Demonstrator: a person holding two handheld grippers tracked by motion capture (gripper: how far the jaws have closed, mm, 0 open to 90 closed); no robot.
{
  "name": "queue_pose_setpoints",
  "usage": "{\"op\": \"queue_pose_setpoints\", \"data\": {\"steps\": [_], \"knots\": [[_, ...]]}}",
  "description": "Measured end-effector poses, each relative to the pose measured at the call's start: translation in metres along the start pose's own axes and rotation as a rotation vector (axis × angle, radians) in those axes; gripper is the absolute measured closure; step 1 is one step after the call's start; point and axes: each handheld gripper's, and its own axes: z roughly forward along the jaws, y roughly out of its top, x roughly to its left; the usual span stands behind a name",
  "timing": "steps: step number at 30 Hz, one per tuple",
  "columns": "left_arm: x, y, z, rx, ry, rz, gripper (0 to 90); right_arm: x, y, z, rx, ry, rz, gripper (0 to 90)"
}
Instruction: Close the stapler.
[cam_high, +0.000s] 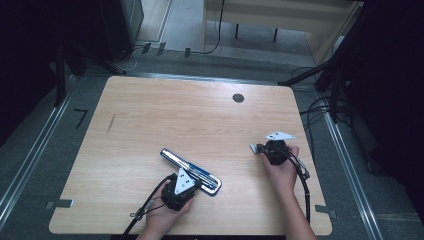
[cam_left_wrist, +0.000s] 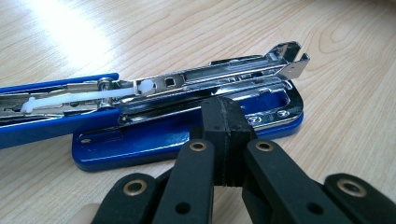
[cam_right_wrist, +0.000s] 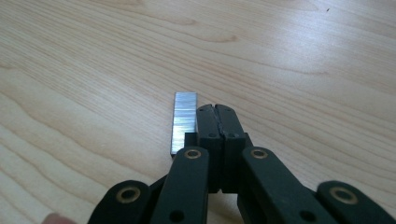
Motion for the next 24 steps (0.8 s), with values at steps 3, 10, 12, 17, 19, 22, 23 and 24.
{"op": "queue_pose_setpoints", "data": {"steps": [3, 10, 12, 17, 19, 22, 23, 24], "knots": [[0.000, 0.000, 0.000, 0.000, 0.000, 0.001, 90.0, 0.003, -0.002, -0.001, -0.003, 0.023, 0.007, 90.0], [0.000, 0.000, 0.000, 0.000, 0.001, 0.002, 90.0, 0.004, -0.002, -0.007, -0.047, -0.006, 0.093, 81.9], [0.000, 0.000, 0.000, 0.000, 0.001, 0.001, 90.0, 0.007, 0.000, -0.008, -0.058, -0.009, 0.104, 75.3], [0.000, 0.000, 0.000, 0.000, 0.001, 0.002, 90.0, 0.015, 0.003, -0.006, -0.059, -0.029, 0.114, 70.4], [0.000, 0.000, 0.000, 0.000, 0.001, 0.002, 90.0, 0.019, 0.004, -0.003, -0.051, -0.039, 0.136, 68.4], [0.000, 0.000, 0.000, 0.000, 0.001, 0.002, 90.0, 0.022, 0.004, -0.002, -0.044, -0.058, 0.141, 66.8], [0.000, 0.000, 0.000, 0.000, 0.001, 0.002, 90.0, 0.023, 0.005, -0.001, -0.044, -0.063, 0.145, 65.9], [0.000, 0.000, 0.000, 0.000, 0.001, 0.002, 90.0, 0.024, 0.005, -0.001, -0.043, -0.070, 0.146, 64.8]]}}
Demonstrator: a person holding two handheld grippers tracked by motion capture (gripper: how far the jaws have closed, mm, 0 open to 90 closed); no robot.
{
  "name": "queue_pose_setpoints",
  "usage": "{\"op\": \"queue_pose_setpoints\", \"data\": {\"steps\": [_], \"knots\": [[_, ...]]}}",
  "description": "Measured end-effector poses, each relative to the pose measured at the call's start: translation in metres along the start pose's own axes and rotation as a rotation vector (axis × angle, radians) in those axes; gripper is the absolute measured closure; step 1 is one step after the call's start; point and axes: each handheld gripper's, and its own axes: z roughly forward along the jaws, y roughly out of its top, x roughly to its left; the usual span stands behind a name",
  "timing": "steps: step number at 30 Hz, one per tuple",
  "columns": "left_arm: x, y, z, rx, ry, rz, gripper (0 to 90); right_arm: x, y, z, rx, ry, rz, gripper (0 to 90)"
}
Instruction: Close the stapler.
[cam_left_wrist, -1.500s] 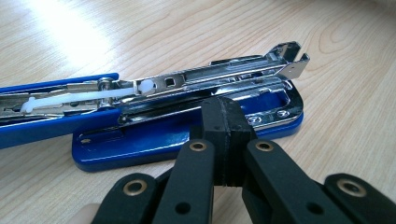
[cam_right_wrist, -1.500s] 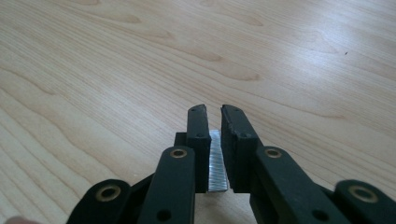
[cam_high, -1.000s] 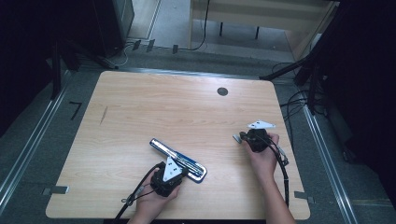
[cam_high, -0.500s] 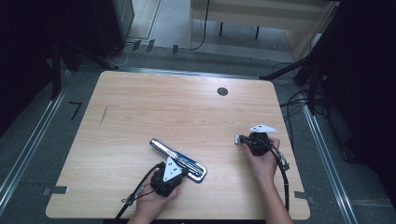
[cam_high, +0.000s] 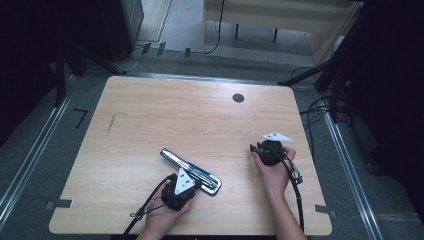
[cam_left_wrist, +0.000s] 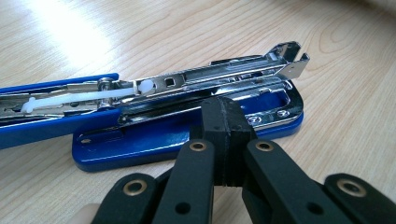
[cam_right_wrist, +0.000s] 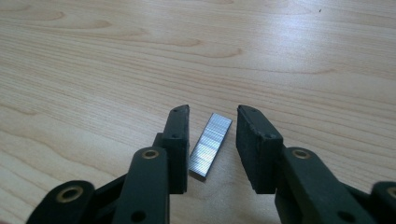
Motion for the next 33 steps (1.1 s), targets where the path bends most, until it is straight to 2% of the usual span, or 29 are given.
{"op": "queue_pose_setpoints", "data": {"steps": [1, 5, 6, 11, 15, 26, 33], "knots": [[0.0000, 0.0000, 0.0000, 0.000, 0.000, 0.000, 90.0, 0.0023, 0.0001, 0.0013, 0.007, -0.021, -0.002, 64.3], [0.0000, 0.0000, 0.0000, 0.000, 0.000, 0.000, 90.0, 0.0049, -0.0006, 0.0037, 0.019, -0.039, -0.008, 64.7], [0.0000, 0.0000, 0.0000, 0.000, 0.000, 0.000, 90.0, 0.0061, -0.0016, 0.0048, 0.031, -0.052, -0.017, 67.9], [0.0000, 0.0000, 0.0000, 0.000, 0.000, 0.000, 90.0, 0.0072, -0.0022, 0.0048, 0.035, -0.053, -0.026, 75.3], [-0.0001, 0.0000, 0.0000, 0.000, 0.000, 0.001, 90.0, 0.0070, -0.0023, 0.0040, 0.040, -0.045, -0.028, 79.3], [0.0000, 0.0000, 0.0000, 0.000, 0.000, 0.000, 90.0, 0.0084, -0.0033, 0.0014, 0.037, -0.034, -0.061, 79.7], [0.0000, 0.0000, 0.0000, 0.000, 0.000, 0.000, 90.0, 0.0122, -0.0056, -0.0029, 0.029, -0.006, -0.086, 79.8]]}}
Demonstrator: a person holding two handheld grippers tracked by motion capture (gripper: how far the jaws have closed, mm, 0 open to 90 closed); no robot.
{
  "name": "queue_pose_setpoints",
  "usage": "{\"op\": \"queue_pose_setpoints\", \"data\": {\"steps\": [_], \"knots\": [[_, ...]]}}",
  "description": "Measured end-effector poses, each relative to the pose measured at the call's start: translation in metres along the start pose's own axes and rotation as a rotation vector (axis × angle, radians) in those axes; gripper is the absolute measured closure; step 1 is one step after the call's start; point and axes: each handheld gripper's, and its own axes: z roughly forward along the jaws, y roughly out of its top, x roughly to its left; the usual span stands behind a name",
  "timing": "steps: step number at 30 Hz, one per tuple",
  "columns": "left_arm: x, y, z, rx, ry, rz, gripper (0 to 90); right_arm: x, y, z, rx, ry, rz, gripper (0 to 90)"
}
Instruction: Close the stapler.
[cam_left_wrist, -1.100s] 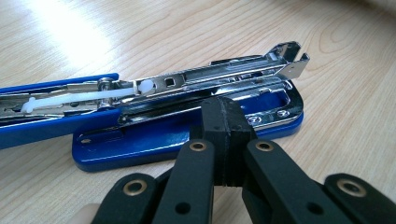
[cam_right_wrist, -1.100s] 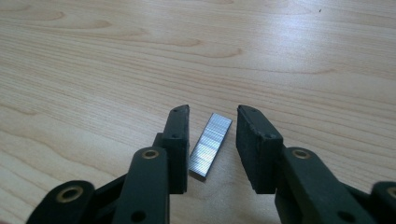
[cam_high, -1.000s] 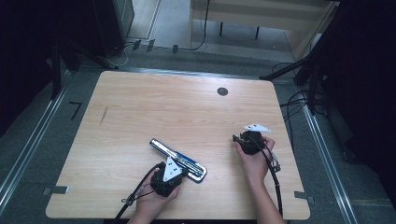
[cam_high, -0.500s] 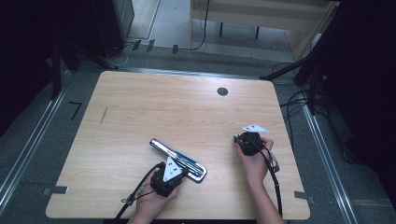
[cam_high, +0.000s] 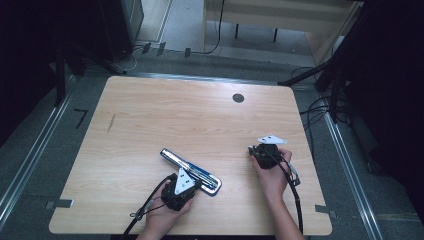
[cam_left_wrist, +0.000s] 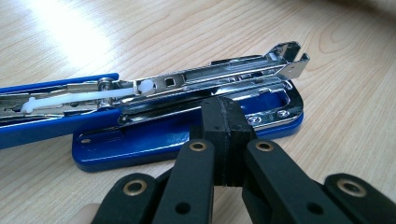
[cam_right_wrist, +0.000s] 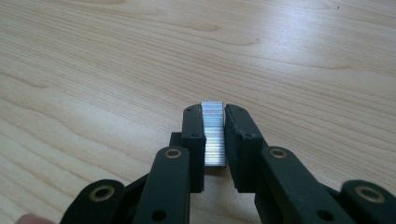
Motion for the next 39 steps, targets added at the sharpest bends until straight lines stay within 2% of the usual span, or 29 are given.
{"op": "queue_pose_setpoints", "data": {"steps": [7, 21, 27, 39], "knots": [[0.000, 0.000, 0.000, 0.000, 0.000, 0.000, 90.0, 0.005, -0.005, -0.006, -0.003, 0.031, -0.032, 79.9], [0.000, 0.000, 0.000, 0.000, 0.000, -0.002, 90.0, 0.015, -0.011, -0.018, -0.014, 0.083, -0.053, 79.9], [0.000, 0.000, 0.000, 0.001, -0.001, -0.003, 90.0, 0.022, -0.011, -0.029, -0.022, 0.106, -0.079, 79.9], [0.002, 0.000, 0.000, 0.002, -0.006, -0.009, 90.0, 0.027, -0.011, -0.046, -0.039, 0.135, -0.083, 79.9]]}}
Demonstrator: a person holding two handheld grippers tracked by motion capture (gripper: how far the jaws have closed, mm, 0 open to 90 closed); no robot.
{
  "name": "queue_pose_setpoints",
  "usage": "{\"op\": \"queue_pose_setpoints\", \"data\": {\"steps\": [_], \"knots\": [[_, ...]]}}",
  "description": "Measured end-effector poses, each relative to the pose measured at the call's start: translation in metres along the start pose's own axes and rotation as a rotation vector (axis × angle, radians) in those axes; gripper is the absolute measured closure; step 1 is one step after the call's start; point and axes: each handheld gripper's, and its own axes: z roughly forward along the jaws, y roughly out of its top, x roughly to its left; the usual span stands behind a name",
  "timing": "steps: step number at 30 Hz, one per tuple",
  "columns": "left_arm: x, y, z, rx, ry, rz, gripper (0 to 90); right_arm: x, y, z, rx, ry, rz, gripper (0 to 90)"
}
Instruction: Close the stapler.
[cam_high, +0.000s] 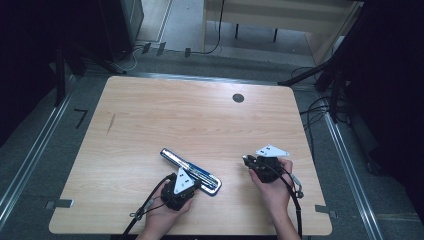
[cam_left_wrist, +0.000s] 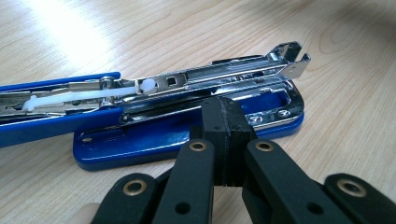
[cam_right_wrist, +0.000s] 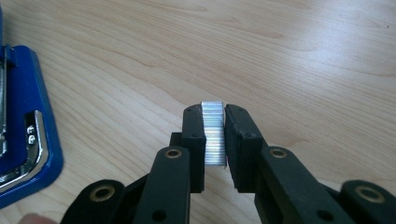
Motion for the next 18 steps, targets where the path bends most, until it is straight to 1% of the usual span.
{"op": "queue_pose_setpoints", "data": {"steps": [4, 6, 12, 18], "knots": [[0.001, 0.000, 0.000, -0.001, 0.000, -0.005, 90.0, 0.003, 0.001, -0.001, -0.002, 0.013, -0.001, 79.9], [0.002, 0.000, 0.000, 0.001, -0.005, -0.009, 90.0, 0.006, 0.001, -0.001, -0.001, 0.024, -0.009, 79.9], [0.003, 0.000, 0.000, -0.001, -0.007, -0.013, 90.0, 0.019, 0.005, 0.000, 0.001, 0.056, -0.046, 79.9], [0.003, 0.000, 0.000, -0.001, -0.007, -0.013, 90.0, 0.030, 0.009, -0.002, 0.004, 0.078, -0.068, 79.9]]}}
